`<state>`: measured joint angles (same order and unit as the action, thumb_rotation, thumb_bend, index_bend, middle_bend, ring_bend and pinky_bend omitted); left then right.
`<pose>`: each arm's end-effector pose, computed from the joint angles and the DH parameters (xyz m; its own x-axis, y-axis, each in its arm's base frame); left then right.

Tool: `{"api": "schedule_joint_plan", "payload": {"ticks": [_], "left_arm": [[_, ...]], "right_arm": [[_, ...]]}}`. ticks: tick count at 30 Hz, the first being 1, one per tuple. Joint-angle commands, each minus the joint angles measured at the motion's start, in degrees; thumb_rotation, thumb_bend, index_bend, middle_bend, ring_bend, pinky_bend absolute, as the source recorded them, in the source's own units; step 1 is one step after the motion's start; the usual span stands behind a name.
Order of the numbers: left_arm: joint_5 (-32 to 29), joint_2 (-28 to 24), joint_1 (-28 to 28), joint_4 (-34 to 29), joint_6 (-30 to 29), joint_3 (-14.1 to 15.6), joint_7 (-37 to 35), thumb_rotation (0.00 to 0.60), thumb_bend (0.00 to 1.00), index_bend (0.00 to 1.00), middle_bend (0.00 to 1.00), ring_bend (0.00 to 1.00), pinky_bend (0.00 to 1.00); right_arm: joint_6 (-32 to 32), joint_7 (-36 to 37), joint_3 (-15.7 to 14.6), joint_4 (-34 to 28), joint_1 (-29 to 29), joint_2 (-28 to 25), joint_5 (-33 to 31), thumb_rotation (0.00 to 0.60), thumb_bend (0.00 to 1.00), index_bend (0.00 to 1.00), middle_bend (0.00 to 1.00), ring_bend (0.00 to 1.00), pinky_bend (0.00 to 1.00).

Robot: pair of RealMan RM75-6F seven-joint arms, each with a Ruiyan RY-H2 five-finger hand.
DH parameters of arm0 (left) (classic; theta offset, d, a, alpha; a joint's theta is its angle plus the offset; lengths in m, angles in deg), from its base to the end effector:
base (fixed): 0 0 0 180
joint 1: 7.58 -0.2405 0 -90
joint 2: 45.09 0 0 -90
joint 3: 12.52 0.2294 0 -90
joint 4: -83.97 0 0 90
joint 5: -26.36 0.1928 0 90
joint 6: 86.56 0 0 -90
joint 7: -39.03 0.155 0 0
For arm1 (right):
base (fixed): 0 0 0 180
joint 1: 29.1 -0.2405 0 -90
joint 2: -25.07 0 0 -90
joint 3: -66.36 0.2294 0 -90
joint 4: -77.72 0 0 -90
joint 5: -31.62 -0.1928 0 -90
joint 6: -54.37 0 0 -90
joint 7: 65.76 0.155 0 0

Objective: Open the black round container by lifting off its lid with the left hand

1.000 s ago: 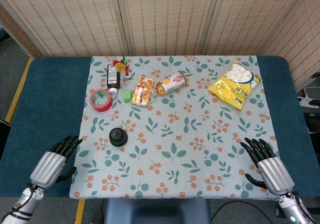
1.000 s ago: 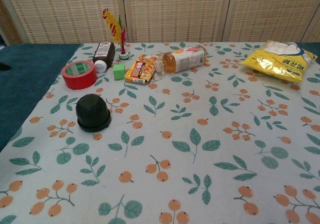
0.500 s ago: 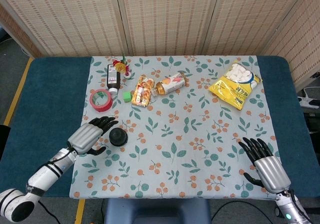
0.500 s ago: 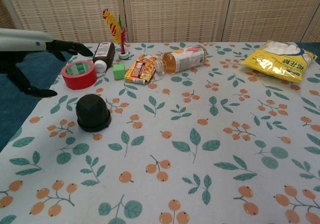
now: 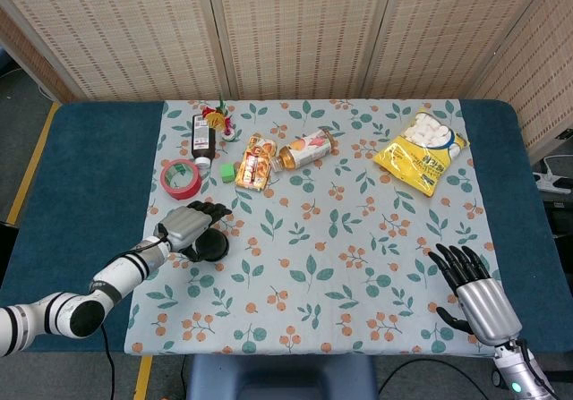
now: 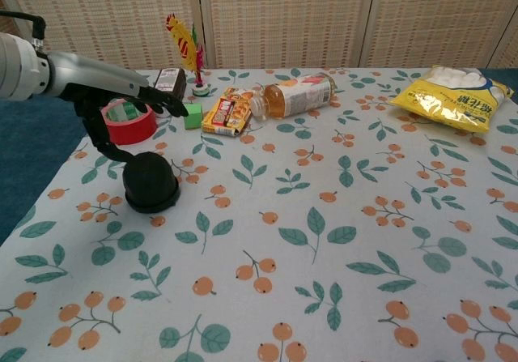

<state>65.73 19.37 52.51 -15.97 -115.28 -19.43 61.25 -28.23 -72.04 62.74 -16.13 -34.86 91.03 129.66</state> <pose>-0.0977 0.3445 0.0456 0.5497 0.5621 0.6179 0.8322 -0.4326 -0.3468 -0.2512 -0.1646 0.1185 0.4701 -0.1273 0.8734 -0.8684 -0.2437 0.4319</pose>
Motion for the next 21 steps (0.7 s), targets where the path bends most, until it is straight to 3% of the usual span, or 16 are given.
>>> {"api": "schedule_joint_plan", "payload": {"ticks": [1,5,11,21], "left_arm": [[-3.3,1.1,3.5,2.0,2.7,1.7,-1.0,0.6,0.32,0.0,0.0,0.0,0.08],[-4.7,2.1,5.3,3.5,4.0,2.5,-2.2,0.6,0.32,0.0,0.0,0.0,0.08],[-10.8,7.3,12.2,10.0,6.1,9.7,-2.3,0.6,0.32,0.0,0.0,0.0,0.08],[-16.1,10.1,19.4,10.4,3.1,17.3,-0.9,0.6,0.32,0.0,0.0,0.0,0.1]], "right_arm": [[0.6,0.9,-0.4,-0.4,-0.3,-0.3,0.3,0.6,0.12,0.0,0.0,0.0,0.0],[0.2,1.5,-0.5,-0.3,-0.4,-0.4,0.8,0.6,0.12,0.0,0.0,0.0,0.0],[0.5,2.1,-0.7,-0.6,-0.5,-1.0,0.8,0.6,0.12,0.0,0.0,0.0,0.0],[-0.1,2.3,-0.9,-0.8,-0.2,-1.3,1.1,0.6,0.12,0.0,0.0,0.0,0.0]]}}
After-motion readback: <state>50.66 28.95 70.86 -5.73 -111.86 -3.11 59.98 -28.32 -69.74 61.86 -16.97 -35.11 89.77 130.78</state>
